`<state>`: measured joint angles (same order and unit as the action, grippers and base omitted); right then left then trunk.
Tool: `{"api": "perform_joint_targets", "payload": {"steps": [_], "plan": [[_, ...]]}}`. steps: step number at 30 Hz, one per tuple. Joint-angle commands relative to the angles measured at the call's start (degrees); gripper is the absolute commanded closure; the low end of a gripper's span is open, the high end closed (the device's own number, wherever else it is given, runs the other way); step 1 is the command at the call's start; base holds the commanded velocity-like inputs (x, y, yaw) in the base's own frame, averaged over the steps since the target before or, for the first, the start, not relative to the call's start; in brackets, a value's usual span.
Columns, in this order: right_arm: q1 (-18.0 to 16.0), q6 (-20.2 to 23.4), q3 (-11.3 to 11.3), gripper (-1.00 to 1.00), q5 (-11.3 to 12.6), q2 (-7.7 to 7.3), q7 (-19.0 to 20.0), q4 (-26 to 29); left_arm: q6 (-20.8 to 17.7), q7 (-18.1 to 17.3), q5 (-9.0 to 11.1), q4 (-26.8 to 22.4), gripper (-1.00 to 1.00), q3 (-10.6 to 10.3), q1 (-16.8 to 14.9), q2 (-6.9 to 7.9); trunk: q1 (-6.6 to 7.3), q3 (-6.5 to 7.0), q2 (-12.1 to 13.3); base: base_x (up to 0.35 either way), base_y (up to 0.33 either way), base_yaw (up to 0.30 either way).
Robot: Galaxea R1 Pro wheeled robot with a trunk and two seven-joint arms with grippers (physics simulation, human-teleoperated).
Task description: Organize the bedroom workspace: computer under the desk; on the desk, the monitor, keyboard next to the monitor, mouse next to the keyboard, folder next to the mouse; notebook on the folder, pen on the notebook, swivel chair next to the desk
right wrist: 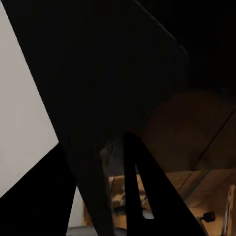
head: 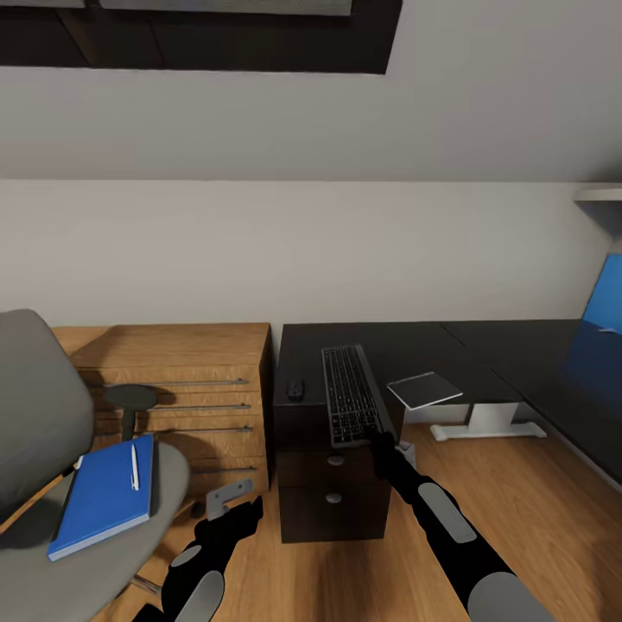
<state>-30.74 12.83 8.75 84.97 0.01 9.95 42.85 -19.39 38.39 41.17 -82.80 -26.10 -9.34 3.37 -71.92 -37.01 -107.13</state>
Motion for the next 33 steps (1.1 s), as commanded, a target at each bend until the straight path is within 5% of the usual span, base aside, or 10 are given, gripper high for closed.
{"api": "perform_joint_targets", "payload": {"steps": [1, 26, 33], "plan": [[-0.02, 0.11, 0.03, 1.00, 0.22, -0.01, 0.07, -0.02, -0.12, 0.45, 0.32, -0.08, -1.00, -0.13, -0.06, 0.06, 0.23, 0.12, 0.39, 0.000, 0.000, 0.000], [3.65, 0.57, 0.12, 1.00, 0.47, -2.39, -1.18, 12.36, 0.29, 0.63, 0.05, 0.27, -1.00, -0.18, -0.06, -0.03, 5.72, 4.61, 10.42, 0.000, 0.000, 0.000], [4.32, 0.26, 0.12, 1.00, 0.49, -2.47, -2.21, 14.64, 0.32, 0.62, 0.05, 0.29, -1.00, -0.82, -0.06, -0.03, 5.72, 4.61, 10.42, 0.000, 0.000, 0.000]]}}
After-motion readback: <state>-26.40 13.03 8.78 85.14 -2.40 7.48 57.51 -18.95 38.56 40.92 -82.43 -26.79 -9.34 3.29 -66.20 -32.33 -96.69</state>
